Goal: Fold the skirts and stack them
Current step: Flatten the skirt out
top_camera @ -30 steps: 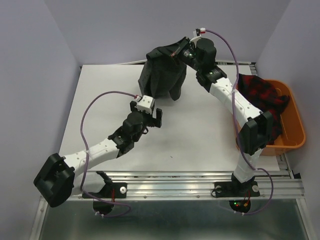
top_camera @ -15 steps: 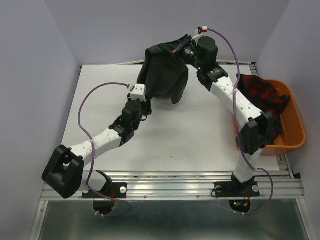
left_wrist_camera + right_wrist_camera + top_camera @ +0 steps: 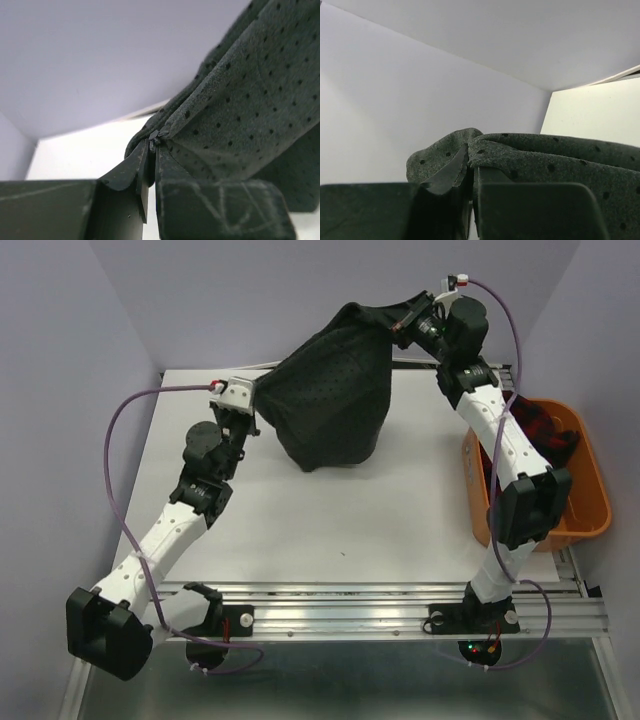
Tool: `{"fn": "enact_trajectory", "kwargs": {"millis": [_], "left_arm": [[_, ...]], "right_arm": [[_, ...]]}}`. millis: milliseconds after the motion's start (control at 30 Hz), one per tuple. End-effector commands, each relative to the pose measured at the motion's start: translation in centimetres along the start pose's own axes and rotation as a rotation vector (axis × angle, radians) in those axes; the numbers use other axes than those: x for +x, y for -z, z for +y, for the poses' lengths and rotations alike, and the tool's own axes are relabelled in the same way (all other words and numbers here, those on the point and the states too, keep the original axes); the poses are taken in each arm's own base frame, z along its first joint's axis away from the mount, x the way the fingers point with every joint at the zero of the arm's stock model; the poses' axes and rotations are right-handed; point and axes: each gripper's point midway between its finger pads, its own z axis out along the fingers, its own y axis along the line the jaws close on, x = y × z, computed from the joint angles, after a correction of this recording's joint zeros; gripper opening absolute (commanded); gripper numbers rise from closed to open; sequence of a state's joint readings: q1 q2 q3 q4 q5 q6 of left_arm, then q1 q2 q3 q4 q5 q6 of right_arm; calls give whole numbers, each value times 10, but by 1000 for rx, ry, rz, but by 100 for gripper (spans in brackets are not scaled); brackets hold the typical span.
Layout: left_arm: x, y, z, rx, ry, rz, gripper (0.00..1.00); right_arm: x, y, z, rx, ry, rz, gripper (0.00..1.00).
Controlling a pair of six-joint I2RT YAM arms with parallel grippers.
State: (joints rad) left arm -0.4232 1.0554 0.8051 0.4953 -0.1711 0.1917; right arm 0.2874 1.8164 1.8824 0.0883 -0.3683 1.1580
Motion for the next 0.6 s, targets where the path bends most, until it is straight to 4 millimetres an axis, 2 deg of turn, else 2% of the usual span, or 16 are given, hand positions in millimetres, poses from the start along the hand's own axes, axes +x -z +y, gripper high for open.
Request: {"fn": "enact_trajectory", "kwargs": {"millis": [0,33,67,100,167,200,233,267,300,333,400,433,467,500,533,567], "left_arm": [[-68,-6,33,-51,-184,-149,0],[-83,-5,35,-55,-211,-177,0],[-89,-2,36,-45,-268,-182,0],[-104,7,33,-14,-301,-215,0],[-116,21,34,-2,-321,-220,0],[-130,36,38,-8,-326,-246,0],[-132,45,40,-9,-321,-242,0],[-123,53,41,-1,-314,-203,0],[-126,72,43,-4,-295,-220,0],[-120,83,43,5,-293,-204,0],[-118,103,40,31,-282,-223,0],[-119,122,40,38,-261,-253,0],[-111,130,33,87,-257,-236,0],[-118,148,26,137,-253,-277,0],[-109,155,20,177,-241,-251,0],[-111,169,12,228,-238,-272,0]], "right_arm": [[-73,35,73,-199,156,-170,1],[-81,40,71,-195,158,-178,1],[-77,49,80,-216,168,-148,1],[-70,55,86,-236,182,-117,1],[-57,71,81,-256,231,-44,1],[-49,89,100,-287,264,-29,1],[-41,99,102,-291,285,-12,1],[-31,105,79,-251,302,11,1],[-25,130,102,-283,349,-7,1],[-15,136,80,-240,356,-1,1],[-6,155,80,-230,375,-16,1],[0,177,97,-253,401,-38,1],[0,185,96,-231,399,-70,1],[4,191,84,-194,378,-77,1],[9,208,91,-177,355,-94,2],[4,213,87,-136,330,-136,2]]}}
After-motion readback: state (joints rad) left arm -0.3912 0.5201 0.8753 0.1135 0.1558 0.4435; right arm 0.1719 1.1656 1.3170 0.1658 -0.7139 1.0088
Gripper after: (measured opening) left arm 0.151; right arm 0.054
